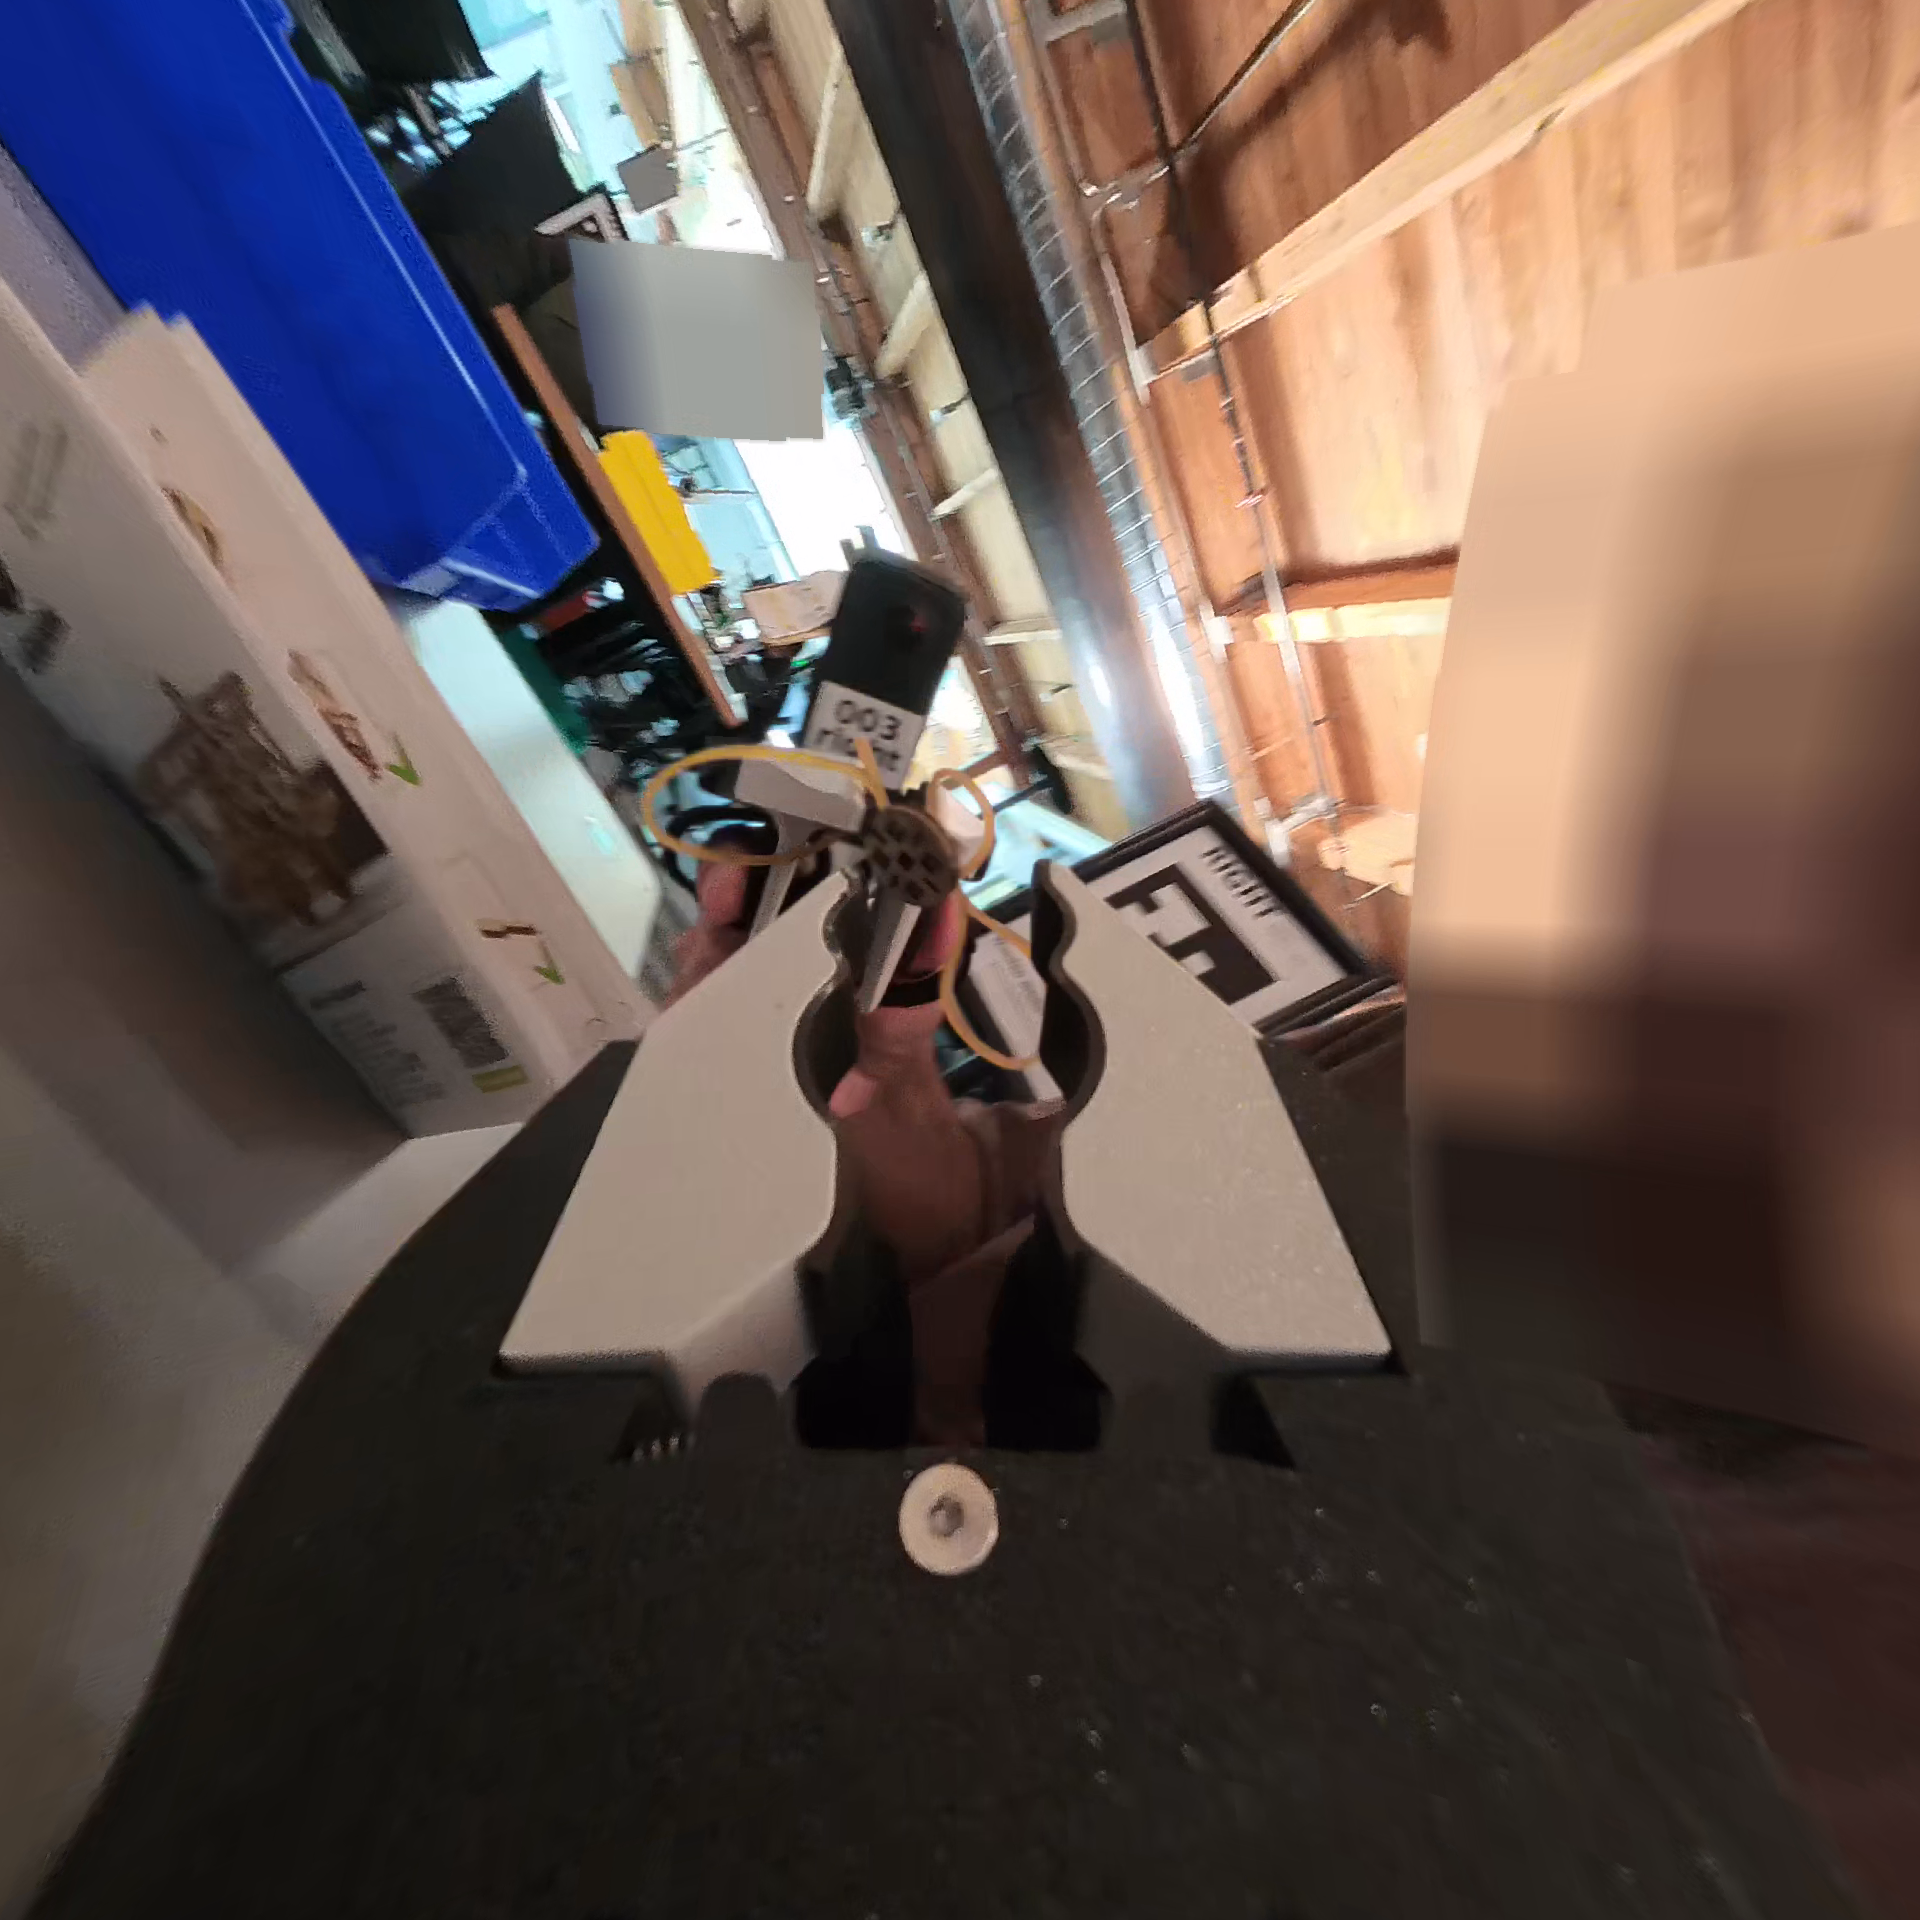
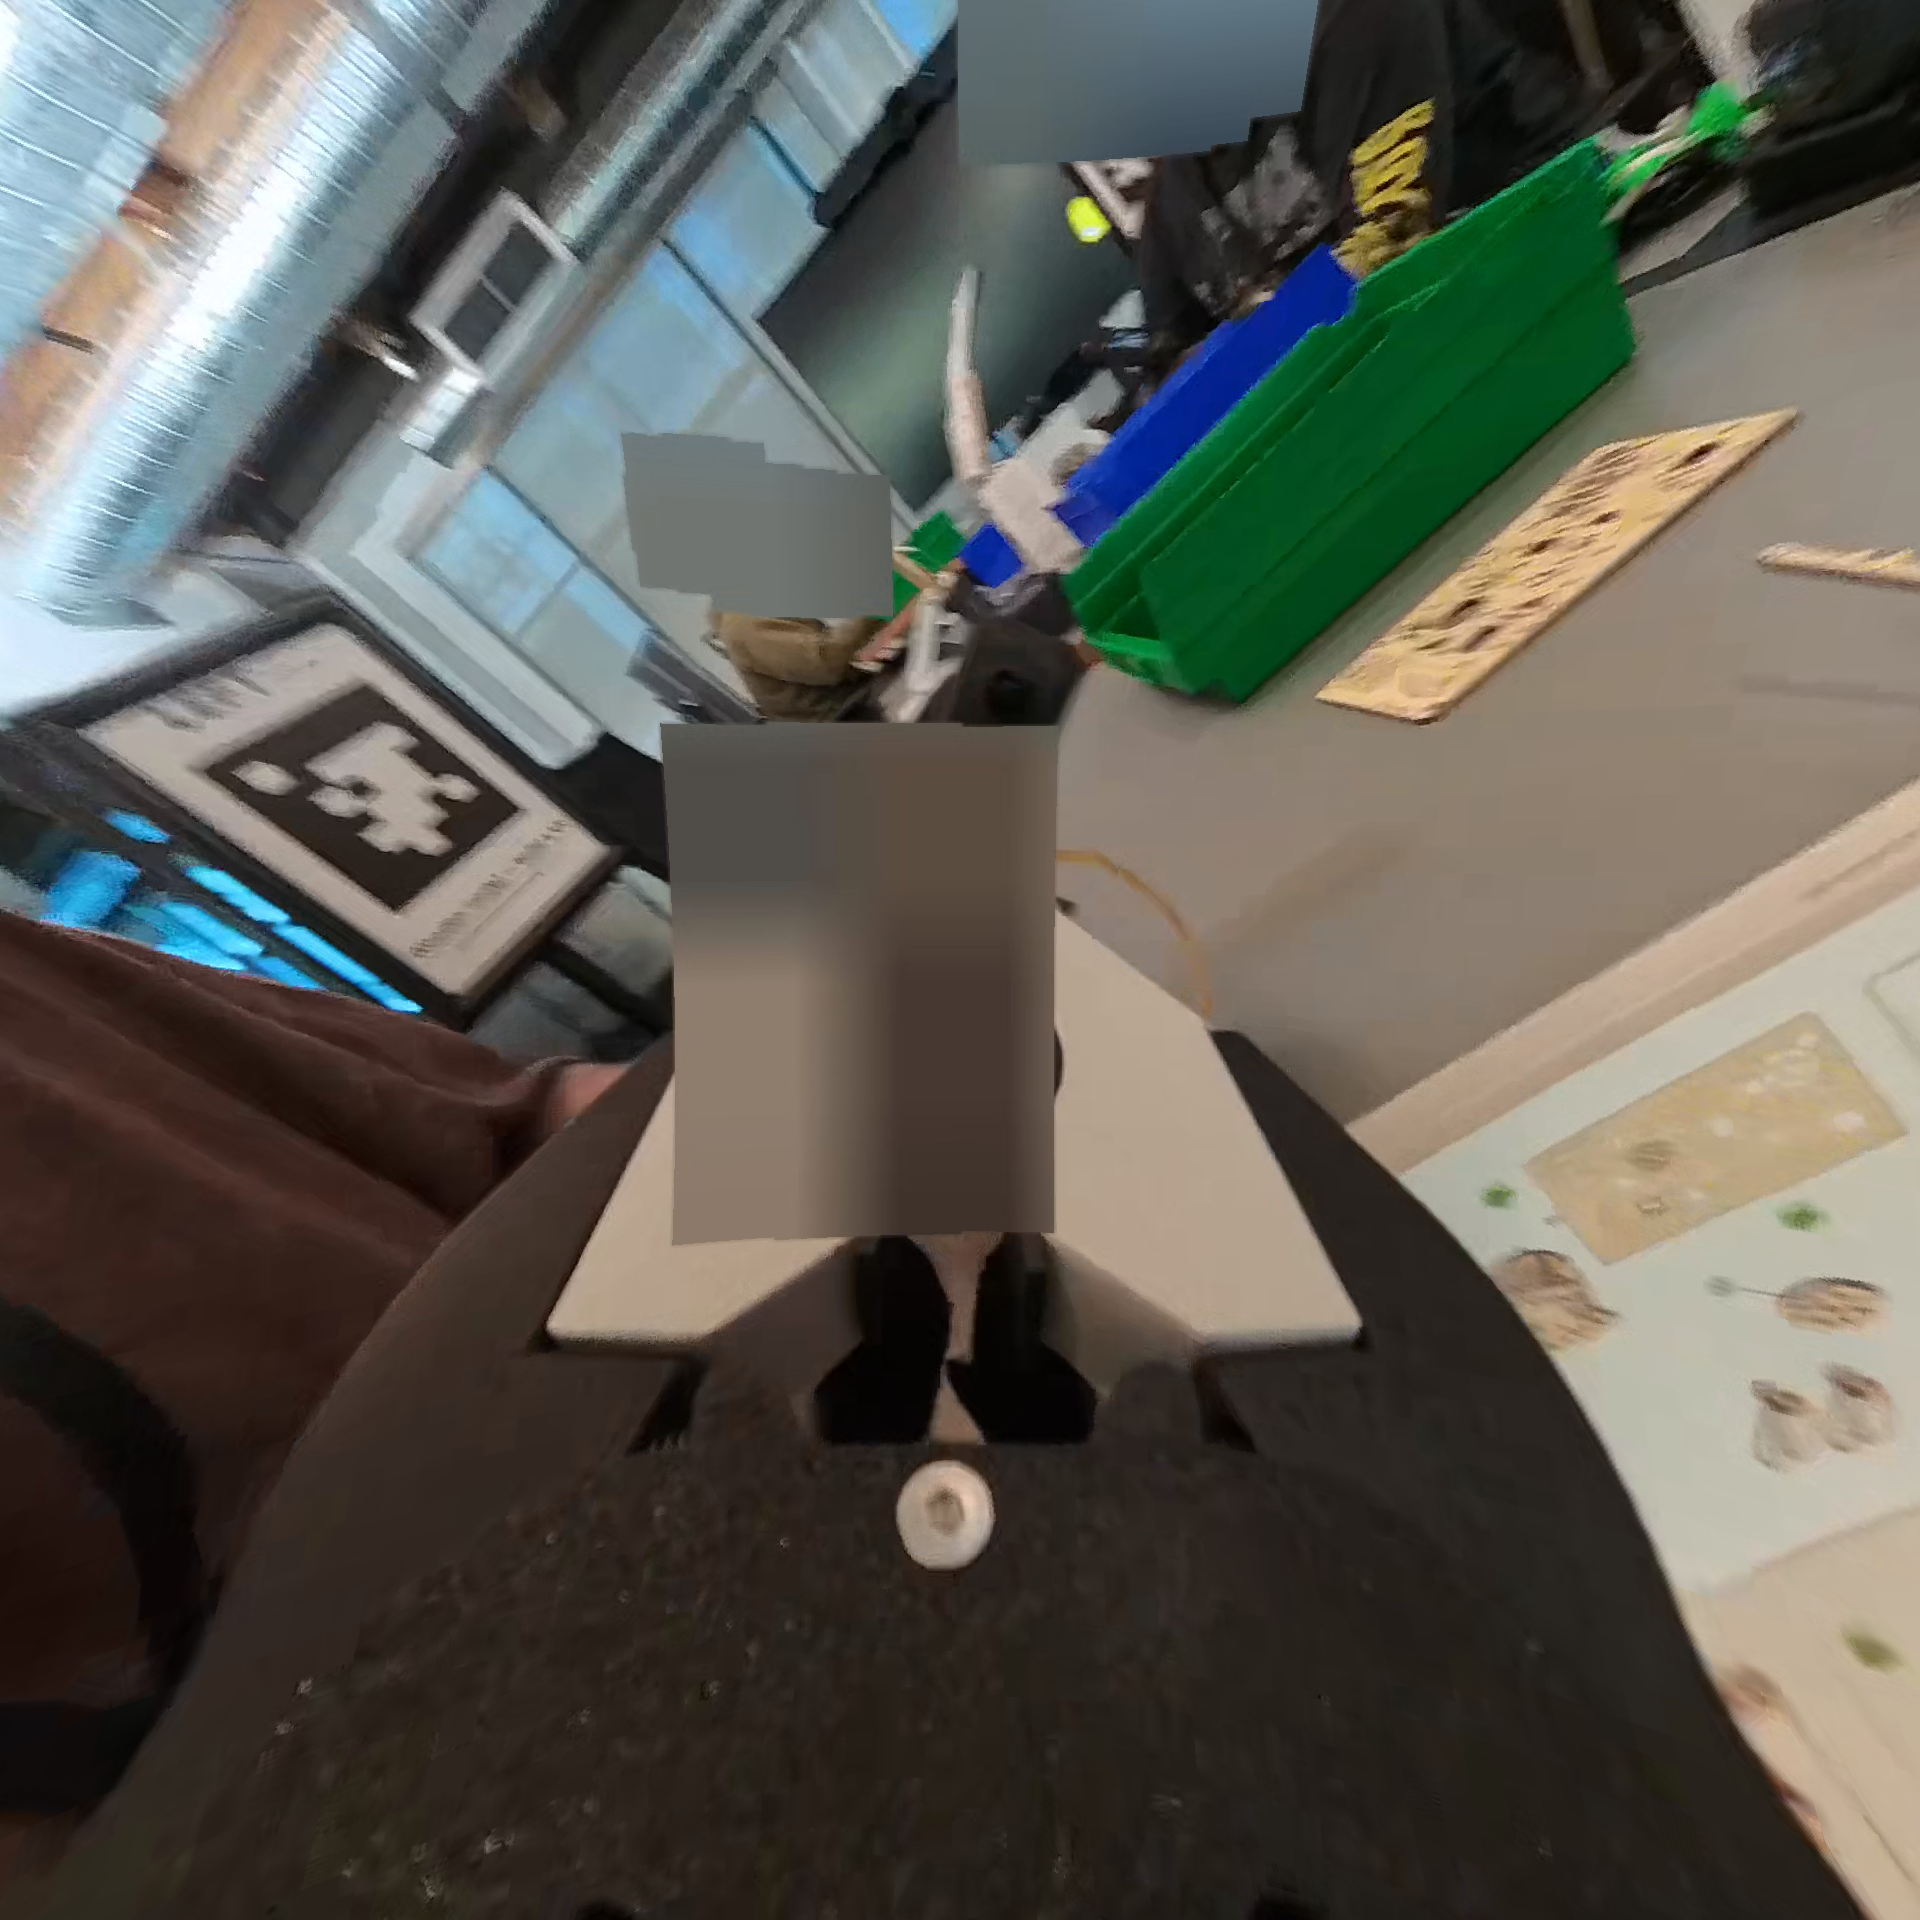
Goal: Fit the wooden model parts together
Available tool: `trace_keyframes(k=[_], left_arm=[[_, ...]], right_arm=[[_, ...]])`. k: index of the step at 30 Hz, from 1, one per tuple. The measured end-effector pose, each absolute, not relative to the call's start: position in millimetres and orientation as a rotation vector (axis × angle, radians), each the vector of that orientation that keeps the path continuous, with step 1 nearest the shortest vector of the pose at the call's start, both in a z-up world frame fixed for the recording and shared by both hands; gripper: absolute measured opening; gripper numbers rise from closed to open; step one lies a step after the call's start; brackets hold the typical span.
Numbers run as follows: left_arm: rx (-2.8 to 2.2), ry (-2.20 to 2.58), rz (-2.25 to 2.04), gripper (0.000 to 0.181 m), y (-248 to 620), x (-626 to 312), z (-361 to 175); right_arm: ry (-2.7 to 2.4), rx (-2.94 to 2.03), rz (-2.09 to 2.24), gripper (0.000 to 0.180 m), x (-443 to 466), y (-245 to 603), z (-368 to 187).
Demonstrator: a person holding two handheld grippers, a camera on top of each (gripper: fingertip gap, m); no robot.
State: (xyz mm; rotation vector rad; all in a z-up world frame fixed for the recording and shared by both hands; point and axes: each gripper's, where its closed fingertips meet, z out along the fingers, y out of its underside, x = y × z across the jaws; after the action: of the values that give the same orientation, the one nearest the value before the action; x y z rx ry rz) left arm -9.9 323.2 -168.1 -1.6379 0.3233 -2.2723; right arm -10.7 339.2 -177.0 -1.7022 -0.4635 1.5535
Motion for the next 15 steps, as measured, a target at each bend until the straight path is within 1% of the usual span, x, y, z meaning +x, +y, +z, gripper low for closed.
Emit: trace_keyframes(k=[3,7,8,9,11,13,15], left_arm=[[-1.714,0.468,-2.085,0.028,321.1,-5.7,-176.1],[-1.777,0.551,-1.892,0.027,322.7,-0.3,-186.0],[-1.782,0.565,-1.855,0.02,323.5,-0.5,-187.3],[-1.786,0.576,-1.819,0.019,324.5,-1.1,-188.2],[-1.771,0.607,-1.808,0.015,322.7,-2.1,-185.0],[-1.738,0.631,-1.853,0.007,318.3,-3.4,-179.7],[-1.703,0.646,-1.91,0.006,313.6,-3.9,-173.8]], right_arm=[[-0.557,-1.756,1.289,0.009,-8.7,345.1,-187.7],[-0.626,-1.752,1.139,0.009,-14.2,343.3,-190.1],[-0.645,-1.754,1.121,0.009,-16.1,342.2,-191.9],[-0.643,-1.751,1.109,0.009,-16.0,342.8,-192.0],[-0.631,-1.723,1.173,0.009,-16.5,340.4,-186.8],[-0.581,-1.677,1.332,0.01,-15.5,337.3,-177.0],[-0.555,-1.65,1.5,0.01,-13.9,332.9,-171.2]])
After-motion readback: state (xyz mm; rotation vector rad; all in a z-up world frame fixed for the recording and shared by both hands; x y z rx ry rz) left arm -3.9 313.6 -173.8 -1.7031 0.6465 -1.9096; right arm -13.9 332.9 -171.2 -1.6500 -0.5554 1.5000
